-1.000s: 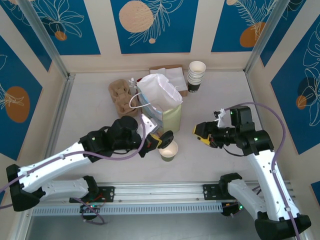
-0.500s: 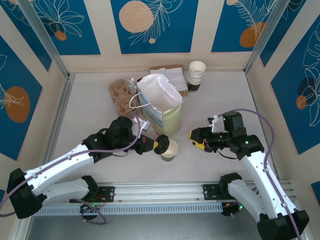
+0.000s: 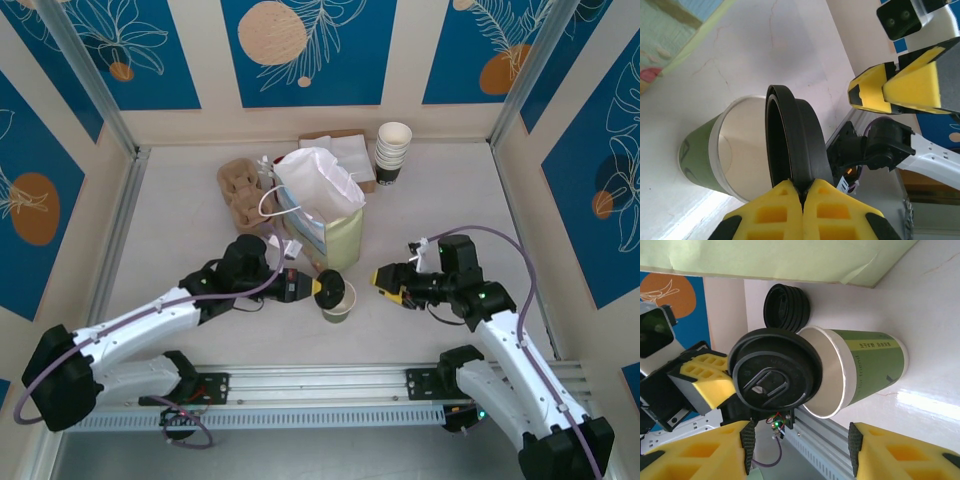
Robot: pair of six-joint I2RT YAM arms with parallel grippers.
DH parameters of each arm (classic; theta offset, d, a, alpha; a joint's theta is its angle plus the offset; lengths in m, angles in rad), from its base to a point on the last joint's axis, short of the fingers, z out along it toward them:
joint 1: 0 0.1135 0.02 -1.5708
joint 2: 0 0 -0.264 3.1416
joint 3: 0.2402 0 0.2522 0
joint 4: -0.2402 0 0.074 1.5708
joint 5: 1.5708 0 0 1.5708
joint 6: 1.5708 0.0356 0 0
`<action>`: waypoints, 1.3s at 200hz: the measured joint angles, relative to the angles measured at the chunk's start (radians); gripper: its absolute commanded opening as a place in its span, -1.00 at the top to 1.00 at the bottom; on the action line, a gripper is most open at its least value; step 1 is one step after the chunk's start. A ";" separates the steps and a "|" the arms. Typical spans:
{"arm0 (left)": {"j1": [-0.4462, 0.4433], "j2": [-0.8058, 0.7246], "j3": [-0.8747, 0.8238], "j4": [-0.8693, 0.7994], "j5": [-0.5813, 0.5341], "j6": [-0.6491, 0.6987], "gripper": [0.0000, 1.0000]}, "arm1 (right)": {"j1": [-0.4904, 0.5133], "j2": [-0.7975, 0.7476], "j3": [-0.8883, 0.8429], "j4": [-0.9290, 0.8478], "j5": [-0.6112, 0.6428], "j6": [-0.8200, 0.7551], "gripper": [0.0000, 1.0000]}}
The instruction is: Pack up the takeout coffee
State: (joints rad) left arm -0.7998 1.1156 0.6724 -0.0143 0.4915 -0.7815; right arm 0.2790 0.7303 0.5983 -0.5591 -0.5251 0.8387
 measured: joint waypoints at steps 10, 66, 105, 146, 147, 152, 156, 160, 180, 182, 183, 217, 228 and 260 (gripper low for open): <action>0.001 0.010 -0.011 0.019 0.007 -0.011 0.90 | 0.008 0.000 -0.007 0.019 0.002 0.000 -0.09; 0.021 0.047 -0.043 0.089 0.025 -0.060 0.77 | 0.045 0.056 -0.059 0.124 0.018 0.011 -0.13; 0.028 0.058 -0.050 0.090 0.025 -0.079 0.63 | 0.090 0.102 -0.071 0.177 0.043 0.027 -0.16; 0.032 0.071 -0.050 0.089 0.025 -0.080 0.61 | 0.114 0.173 -0.071 0.233 0.054 0.040 -0.17; 0.032 0.071 -0.050 0.089 0.025 -0.080 0.61 | 0.114 0.175 -0.071 0.235 0.054 0.041 -0.17; 0.032 0.072 -0.050 0.089 0.025 -0.080 0.60 | 0.117 0.185 -0.071 0.241 0.055 0.042 -0.18; 0.032 0.073 -0.050 0.089 0.025 -0.080 0.60 | 0.119 0.190 -0.072 0.245 0.055 0.043 -0.18; 0.032 0.074 -0.050 0.089 0.025 -0.080 0.60 | 0.121 0.197 -0.071 0.251 0.055 0.044 -0.18; 0.032 0.082 -0.050 0.089 0.025 -0.080 0.59 | 0.132 0.221 -0.071 0.267 0.059 0.045 -0.19; 0.032 0.083 -0.050 0.089 0.025 -0.080 0.59 | 0.133 0.222 -0.071 0.267 0.059 0.045 -0.19; 0.032 0.083 -0.050 0.089 0.025 -0.080 0.59 | 0.134 0.223 -0.071 0.267 0.060 0.045 -0.19; 0.034 0.102 -0.050 0.089 0.025 -0.081 0.58 | 0.149 0.243 -0.071 0.295 0.070 0.045 -0.19; 0.035 0.112 -0.050 0.089 0.025 -0.081 0.58 | 0.156 0.248 -0.071 0.305 0.074 0.046 -0.19; 0.037 0.135 -0.050 0.089 0.025 -0.081 0.57 | 0.174 0.263 -0.071 0.314 0.078 0.049 -0.19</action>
State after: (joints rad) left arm -0.7628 1.2507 0.6224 0.0742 0.5167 -0.8623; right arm 0.4526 0.9932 0.5270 -0.2451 -0.4473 0.8879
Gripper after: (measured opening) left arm 0.210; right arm 0.596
